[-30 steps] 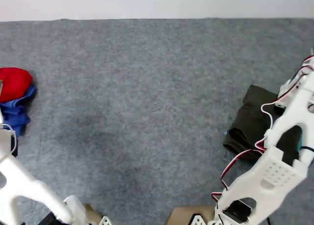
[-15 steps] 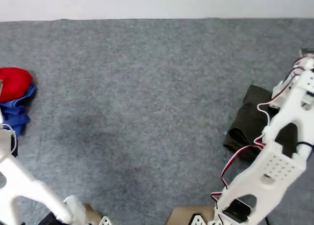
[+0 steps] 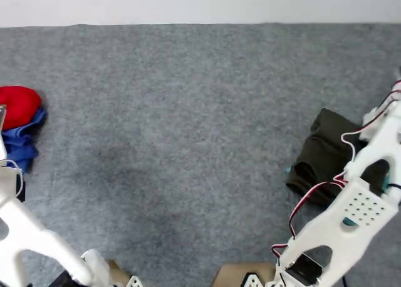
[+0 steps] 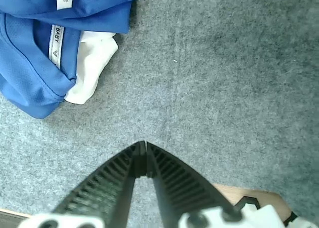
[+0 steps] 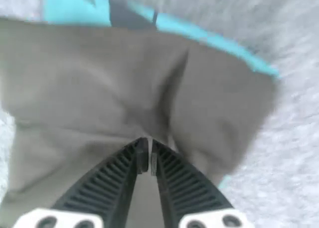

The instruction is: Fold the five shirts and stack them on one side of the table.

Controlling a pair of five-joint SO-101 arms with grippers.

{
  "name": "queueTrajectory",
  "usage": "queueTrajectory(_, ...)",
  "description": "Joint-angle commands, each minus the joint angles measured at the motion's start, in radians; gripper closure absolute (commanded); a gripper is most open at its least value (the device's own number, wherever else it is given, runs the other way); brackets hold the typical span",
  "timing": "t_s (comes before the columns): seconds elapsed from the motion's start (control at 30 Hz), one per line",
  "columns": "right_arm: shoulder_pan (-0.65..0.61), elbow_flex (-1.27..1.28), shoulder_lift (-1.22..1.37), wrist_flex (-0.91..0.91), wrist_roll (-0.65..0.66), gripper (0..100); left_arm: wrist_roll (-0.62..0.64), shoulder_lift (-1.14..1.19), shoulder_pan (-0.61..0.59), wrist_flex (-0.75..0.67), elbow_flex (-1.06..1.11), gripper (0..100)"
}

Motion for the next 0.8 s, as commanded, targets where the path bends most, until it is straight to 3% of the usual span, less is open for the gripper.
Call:
queueTrajectory(0.0, 0.022, -0.095, -0.085, -0.012, 0.014, 98.7, 0.005, -0.031, 0.008, -0.015, -0.016, 99)
queueTrajectory(0.33, 0.14, -0.078, 0.208, -0.274, 0.195, 98.7, 0.005, -0.031, 0.008, -0.011, -0.039, 99)
queueTrajectory(0.53, 0.087, -0.285, 0.182, -0.11, 0.19, 98.7, 0.005, -0.031, 0.005, -0.009, -0.039, 99)
queueTrajectory(0.77, -0.084, -0.571, 0.168, 0.105, 0.19, 98.8, 0.005, -0.031, 0.006, -0.009, -0.039, 99)
